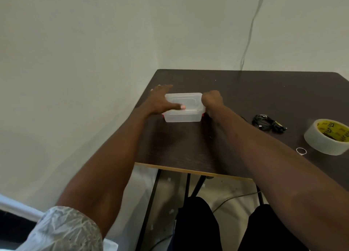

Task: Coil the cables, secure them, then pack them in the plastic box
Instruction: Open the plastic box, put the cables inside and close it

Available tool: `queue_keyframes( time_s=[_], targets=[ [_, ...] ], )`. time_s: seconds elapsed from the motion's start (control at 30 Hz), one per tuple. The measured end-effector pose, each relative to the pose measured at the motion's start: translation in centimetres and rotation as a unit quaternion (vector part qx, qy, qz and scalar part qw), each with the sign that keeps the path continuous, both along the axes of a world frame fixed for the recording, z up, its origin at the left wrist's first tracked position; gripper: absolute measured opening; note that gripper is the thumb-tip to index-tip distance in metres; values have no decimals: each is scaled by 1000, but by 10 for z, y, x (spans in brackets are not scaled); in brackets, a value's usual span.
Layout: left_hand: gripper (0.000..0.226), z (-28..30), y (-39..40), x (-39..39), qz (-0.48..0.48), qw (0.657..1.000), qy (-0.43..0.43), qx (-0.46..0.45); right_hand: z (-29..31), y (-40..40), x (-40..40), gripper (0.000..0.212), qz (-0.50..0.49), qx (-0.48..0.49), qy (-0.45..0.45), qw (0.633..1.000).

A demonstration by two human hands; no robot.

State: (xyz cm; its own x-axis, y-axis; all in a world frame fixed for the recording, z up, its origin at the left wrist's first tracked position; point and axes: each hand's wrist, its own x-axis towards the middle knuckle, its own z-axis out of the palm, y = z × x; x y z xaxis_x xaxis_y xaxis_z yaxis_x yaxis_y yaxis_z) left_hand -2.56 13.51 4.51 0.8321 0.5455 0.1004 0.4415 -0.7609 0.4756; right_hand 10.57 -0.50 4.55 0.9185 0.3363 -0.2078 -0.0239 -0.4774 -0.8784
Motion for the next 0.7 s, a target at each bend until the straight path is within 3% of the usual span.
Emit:
queue_keyframes(
  time_s=[0.07,0.23,0.3,0.4,0.53,0.7],
  targets=[
    [104,10,-1,3,-29,996,81,30,4,0,-1,25,27,14,46,998],
    [98,20,-7,5,-84,986,138,-27,12,-3,-5,17,31,47,109,992],
    [95,22,-9,5,-71,990,110,-50,15,-10,-6,18,41,44,129,990],
    [86,23,-5,4,-44,987,17,-154,15,-18,-3,21,45,52,166,984],
    [63,27,-8,6,-24,984,-27,-174,21,-20,0,23,23,82,181,980],
    [44,27,-7,4,54,950,-145,-270,6,-6,4,17,11,91,133,987]
  ],
)
